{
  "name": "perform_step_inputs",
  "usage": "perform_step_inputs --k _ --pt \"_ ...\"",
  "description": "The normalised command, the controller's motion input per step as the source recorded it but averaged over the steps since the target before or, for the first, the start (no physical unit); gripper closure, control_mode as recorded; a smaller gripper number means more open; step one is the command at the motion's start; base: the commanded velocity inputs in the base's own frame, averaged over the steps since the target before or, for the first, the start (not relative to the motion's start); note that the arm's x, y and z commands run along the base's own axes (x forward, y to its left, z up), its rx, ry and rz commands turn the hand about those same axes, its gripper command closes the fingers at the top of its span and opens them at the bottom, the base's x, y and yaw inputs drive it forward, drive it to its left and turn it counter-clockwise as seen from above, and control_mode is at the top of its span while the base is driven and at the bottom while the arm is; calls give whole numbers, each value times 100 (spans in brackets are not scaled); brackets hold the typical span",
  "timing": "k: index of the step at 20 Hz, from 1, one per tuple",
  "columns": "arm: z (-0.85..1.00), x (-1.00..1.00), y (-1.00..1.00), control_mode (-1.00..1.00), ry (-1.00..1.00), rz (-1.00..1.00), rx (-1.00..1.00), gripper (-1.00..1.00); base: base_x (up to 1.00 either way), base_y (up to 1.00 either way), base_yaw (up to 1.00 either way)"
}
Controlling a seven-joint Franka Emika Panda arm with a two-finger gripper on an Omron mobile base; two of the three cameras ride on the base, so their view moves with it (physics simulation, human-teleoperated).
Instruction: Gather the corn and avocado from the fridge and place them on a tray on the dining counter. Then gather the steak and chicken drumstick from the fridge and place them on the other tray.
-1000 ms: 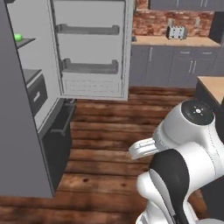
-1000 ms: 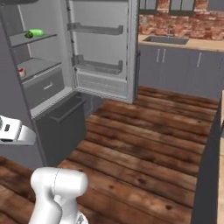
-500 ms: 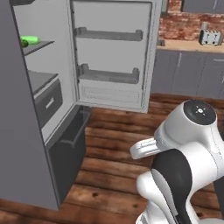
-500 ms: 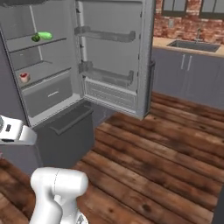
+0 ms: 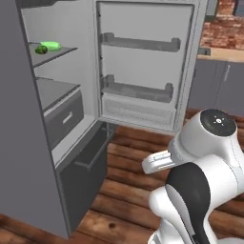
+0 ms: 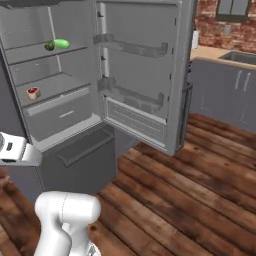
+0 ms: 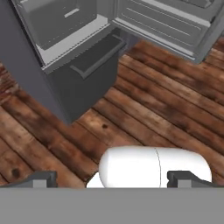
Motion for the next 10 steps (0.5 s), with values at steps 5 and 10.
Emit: perform_step_inputs --k 5,10 --pt "0 0 0 100 0 0 0 -100 67 0 28" --pt "0 0 0 100 0 0 0 -100 67 0 28"
